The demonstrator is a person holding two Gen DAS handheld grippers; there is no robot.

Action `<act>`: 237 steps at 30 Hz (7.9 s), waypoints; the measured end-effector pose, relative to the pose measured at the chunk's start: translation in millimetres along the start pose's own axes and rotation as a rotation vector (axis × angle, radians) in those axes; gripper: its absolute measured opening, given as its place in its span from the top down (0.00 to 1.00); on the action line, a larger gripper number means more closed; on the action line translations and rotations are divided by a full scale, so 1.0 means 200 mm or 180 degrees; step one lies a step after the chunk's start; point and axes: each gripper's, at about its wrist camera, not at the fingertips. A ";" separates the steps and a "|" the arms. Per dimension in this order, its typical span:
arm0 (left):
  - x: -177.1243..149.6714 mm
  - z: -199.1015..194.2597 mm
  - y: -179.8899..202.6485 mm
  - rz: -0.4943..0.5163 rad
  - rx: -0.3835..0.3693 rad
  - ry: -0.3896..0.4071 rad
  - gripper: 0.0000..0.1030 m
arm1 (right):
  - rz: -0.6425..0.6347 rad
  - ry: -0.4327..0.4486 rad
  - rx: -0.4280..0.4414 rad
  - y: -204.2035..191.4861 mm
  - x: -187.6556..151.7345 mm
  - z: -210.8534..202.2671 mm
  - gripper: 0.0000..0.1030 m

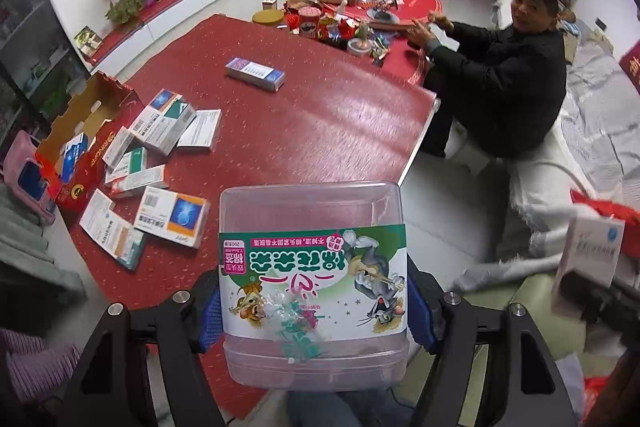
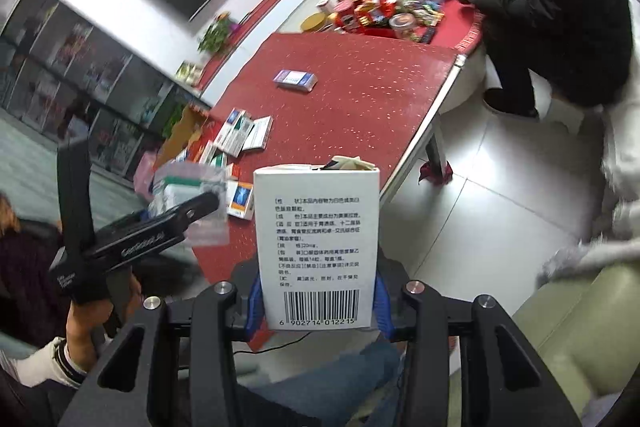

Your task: Organize objects

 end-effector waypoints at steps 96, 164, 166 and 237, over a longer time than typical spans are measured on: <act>1.32 0.30 1.43 -0.3089 0.2400 0.1005 0.26 | -0.3142 -0.0826 0.2472 1.17 2.28 0.53 0.59; 1.22 0.35 1.33 -0.3131 0.2325 0.1070 0.26 | -0.3543 -0.0903 0.2369 1.02 2.15 0.54 0.59; 1.22 0.35 1.33 -0.3120 0.2322 0.1065 0.26 | -0.3544 -0.0902 0.2367 1.02 2.15 0.54 0.59; 1.12 0.32 1.30 -0.3141 0.2318 0.1052 0.26 | -0.3644 -0.0893 0.2352 0.99 2.08 0.52 0.59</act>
Point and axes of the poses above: each gripper's, at about its wrist camera, not at the fingertips, and z roughly the way its jaws point, y to its right, x to its top, and after that the axes turned 12 degrees about -z, right-handed
